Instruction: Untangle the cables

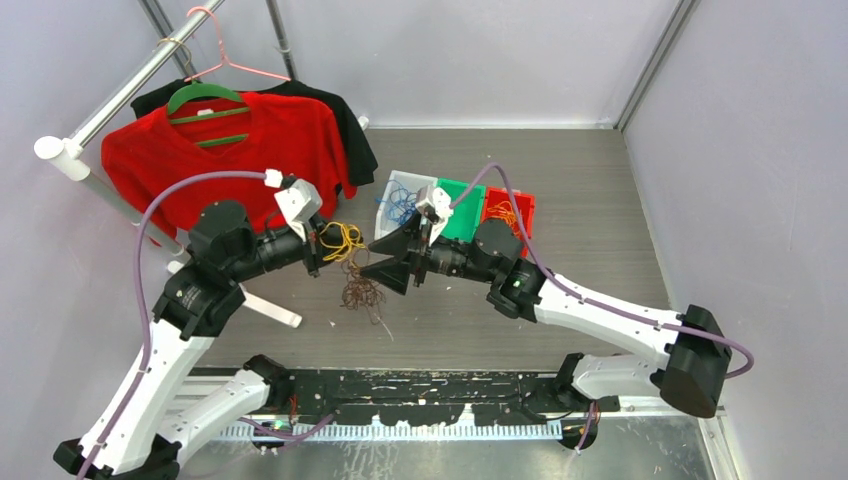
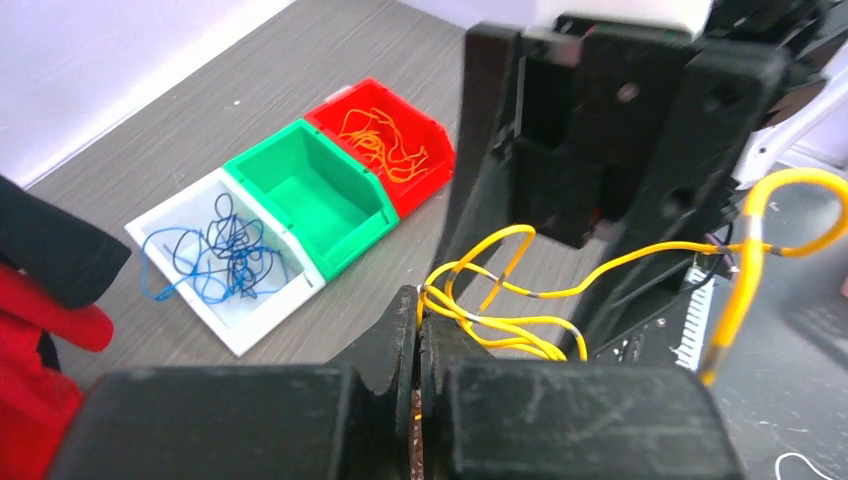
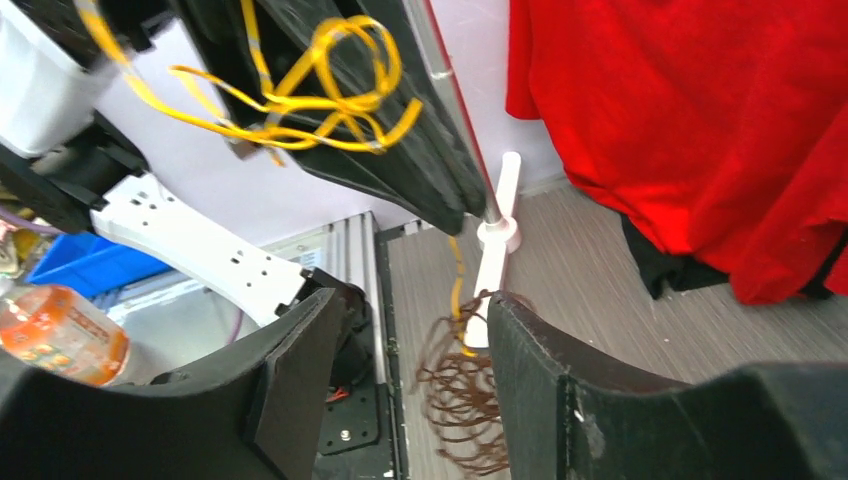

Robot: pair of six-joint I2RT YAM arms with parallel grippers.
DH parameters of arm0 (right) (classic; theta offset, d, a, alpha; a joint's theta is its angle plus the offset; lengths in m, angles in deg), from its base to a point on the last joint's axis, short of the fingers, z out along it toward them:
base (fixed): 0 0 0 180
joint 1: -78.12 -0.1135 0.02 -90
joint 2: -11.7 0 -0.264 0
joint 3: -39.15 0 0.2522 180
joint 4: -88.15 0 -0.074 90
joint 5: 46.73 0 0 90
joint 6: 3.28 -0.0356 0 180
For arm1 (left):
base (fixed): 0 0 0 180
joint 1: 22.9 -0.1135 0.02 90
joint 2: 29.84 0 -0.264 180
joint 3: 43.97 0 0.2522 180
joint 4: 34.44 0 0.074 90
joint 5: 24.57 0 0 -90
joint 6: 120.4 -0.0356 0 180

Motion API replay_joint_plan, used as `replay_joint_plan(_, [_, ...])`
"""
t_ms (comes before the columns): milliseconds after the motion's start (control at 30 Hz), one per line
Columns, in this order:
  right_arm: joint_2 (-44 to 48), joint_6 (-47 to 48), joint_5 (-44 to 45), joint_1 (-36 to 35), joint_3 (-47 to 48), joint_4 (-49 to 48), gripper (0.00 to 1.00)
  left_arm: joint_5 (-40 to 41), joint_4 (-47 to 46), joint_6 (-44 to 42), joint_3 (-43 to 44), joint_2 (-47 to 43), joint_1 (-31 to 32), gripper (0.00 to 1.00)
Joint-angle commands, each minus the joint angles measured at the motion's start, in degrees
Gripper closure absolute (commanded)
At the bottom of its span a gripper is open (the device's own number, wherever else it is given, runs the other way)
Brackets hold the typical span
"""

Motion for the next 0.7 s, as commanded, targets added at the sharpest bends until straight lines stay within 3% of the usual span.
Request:
replay_joint_plan(0, [-2.4, 4.9, 3.2, -0.4, 2.6, -2.0, 0.39, -4.1, -0.3, 3.2, 4.2, 1.4, 0.0, 1.0])
replay_joint_plan(333, [-14.1, 5.2, 7.9, -2.6, 7.4, -8.2, 0.56, -9.0, 2.2, 6.8, 7.2, 3.8, 0.0, 1.0])
replay_joint_plan(533, [-17.0, 4.5, 13.3, -2.5, -1.9, -13.0, 0.65, -9.6, 1.8, 7.6, 9.4, 3.6, 0.0, 1.0])
replay_joint_plan(667, [-19.6, 4.1, 17.5, -2.6, -8.3, -16.7, 0.66, -8.2, 1.4, 7.4, 12.4, 3.9, 0.0, 1.0])
